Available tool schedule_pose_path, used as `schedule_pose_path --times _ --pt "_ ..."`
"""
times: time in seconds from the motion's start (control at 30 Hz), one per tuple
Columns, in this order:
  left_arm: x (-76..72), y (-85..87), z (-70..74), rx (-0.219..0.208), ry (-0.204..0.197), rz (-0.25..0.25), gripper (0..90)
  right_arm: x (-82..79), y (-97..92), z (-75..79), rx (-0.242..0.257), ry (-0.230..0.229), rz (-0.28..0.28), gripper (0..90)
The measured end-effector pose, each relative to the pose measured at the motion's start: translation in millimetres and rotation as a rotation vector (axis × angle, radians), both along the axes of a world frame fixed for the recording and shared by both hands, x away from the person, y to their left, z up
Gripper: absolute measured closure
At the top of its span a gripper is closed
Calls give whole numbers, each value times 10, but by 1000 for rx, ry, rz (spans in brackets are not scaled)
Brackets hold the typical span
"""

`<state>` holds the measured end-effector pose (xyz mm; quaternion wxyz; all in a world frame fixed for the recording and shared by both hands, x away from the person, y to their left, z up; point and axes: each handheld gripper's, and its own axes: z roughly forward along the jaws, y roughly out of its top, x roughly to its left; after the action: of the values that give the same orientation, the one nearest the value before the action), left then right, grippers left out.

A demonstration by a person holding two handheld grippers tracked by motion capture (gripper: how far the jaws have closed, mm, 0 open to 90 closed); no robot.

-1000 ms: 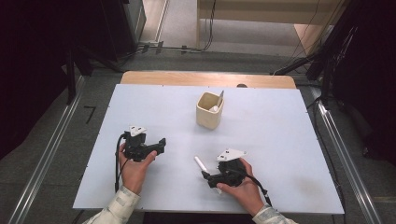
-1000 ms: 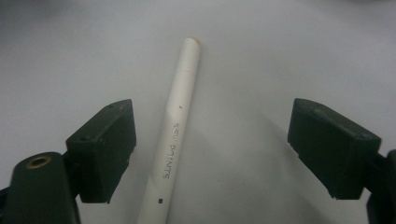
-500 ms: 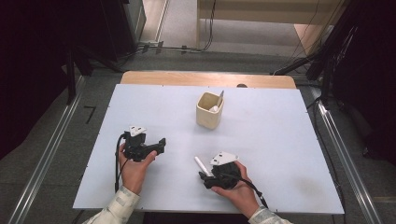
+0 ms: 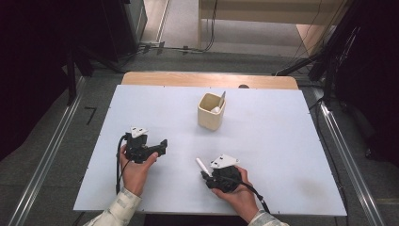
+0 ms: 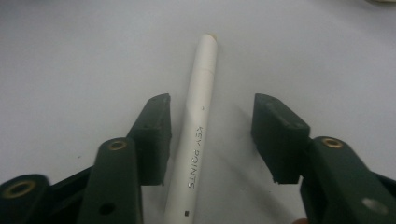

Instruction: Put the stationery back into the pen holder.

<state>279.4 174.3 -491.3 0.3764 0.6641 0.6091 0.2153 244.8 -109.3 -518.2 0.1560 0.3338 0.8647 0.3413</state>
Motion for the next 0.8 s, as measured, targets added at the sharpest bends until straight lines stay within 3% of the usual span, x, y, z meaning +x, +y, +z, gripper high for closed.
schedule_pose_path --times 0.33,0.8 --pt "-1 1 0 0 0 -2 176 7 -18 5 6 -1 8 756" --pt "0 3 0 -2 1 -3 177 16 -31 4 13 2 20 770"
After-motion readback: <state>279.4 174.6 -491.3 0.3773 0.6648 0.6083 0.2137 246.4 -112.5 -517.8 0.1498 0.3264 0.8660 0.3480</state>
